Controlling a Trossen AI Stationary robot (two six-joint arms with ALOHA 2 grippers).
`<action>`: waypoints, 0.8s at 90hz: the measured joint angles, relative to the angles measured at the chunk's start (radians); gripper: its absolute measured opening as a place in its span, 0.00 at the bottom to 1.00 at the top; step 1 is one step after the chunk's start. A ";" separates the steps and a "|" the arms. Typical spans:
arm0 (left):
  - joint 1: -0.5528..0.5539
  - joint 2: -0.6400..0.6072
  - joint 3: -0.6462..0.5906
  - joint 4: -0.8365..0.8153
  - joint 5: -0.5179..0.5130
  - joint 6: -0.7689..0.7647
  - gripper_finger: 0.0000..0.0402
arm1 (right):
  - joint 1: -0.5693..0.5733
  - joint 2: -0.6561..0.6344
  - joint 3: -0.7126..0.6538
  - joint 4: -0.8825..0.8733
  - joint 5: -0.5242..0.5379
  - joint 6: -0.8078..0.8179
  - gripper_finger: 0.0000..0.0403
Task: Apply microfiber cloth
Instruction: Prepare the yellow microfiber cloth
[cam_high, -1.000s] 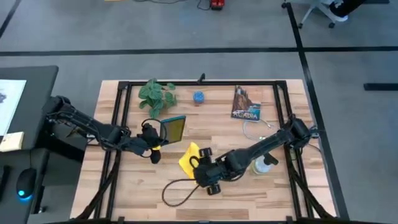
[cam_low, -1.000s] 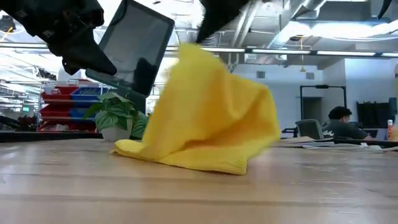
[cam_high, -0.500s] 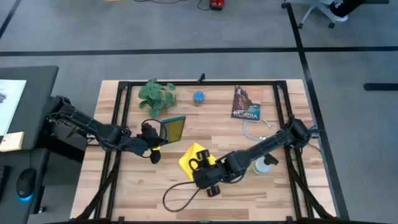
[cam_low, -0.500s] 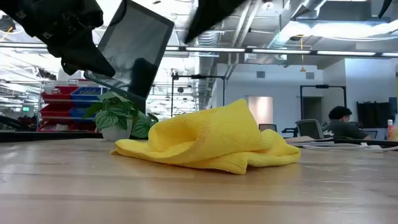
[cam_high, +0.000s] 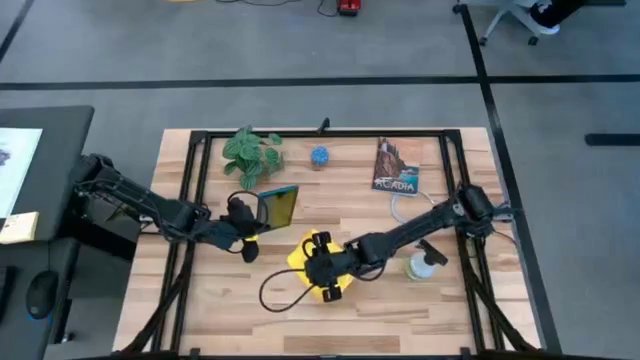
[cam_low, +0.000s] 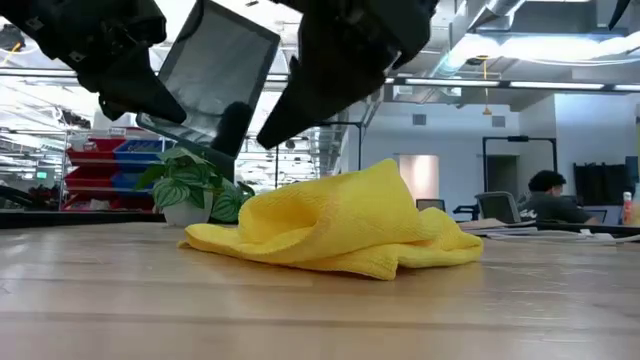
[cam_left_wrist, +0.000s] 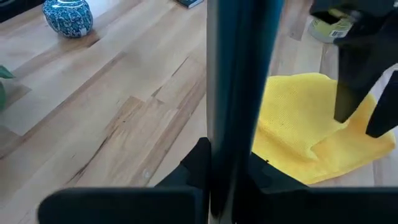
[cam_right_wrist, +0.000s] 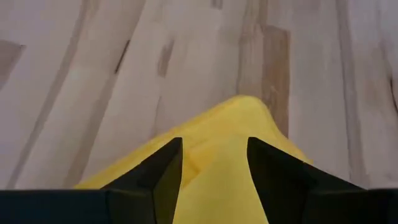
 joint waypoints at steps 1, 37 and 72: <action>0.000 0.000 0.000 0.000 0.000 0.000 0.03 | -0.001 0.000 -0.001 0.000 0.000 0.000 0.42; 0.000 0.000 0.000 0.001 -0.002 -0.002 0.03 | -0.026 0.000 -0.075 0.127 -0.042 -0.074 0.42; 0.000 0.000 0.000 0.005 -0.002 -0.005 0.03 | -0.026 0.104 -0.050 0.119 -0.030 -0.054 0.40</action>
